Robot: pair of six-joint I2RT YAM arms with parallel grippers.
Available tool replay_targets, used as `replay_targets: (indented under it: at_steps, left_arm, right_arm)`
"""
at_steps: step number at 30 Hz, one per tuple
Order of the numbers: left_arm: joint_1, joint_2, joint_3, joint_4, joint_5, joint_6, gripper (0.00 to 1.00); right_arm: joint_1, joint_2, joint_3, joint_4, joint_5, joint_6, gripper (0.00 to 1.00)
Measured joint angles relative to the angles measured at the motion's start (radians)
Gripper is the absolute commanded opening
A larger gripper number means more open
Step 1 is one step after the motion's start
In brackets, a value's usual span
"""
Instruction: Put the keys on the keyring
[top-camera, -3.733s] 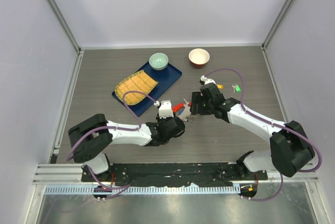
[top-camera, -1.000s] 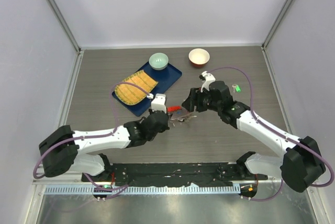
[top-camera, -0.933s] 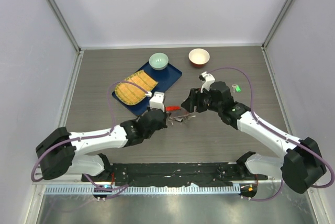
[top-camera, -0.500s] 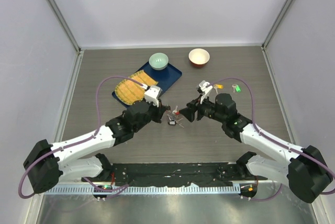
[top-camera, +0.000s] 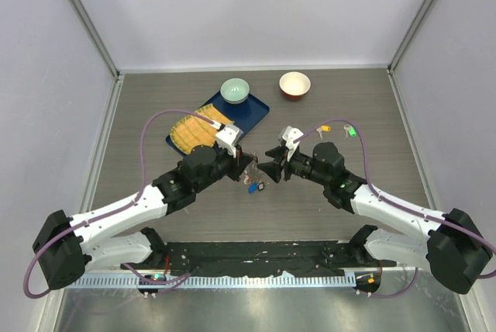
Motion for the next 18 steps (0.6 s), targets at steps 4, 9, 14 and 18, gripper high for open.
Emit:
replay_targets:
  at_steps: [4, 9, 14, 18]
  left_arm:
    - [0.0, 0.0, 0.028, -0.053, 0.025, 0.027, 0.0]
    - [0.0, -0.002, 0.071, -0.158, 0.053, 0.084, 0.0]
    - [0.0, -0.013, 0.103, -0.249, 0.122, 0.146, 0.0]
    - [0.0, -0.017, 0.13, -0.29, 0.18, 0.191, 0.0]
  right_arm:
    - [0.002, -0.006, 0.0, -0.012, -0.004, -0.036, 0.55]
    - [0.02, -0.043, 0.044, -0.133, -0.019, -0.084, 0.51]
    - [0.049, -0.093, 0.101, -0.228, -0.064, -0.128, 0.52]
    - [0.055, -0.11, 0.141, -0.294, -0.121, -0.153, 0.52]
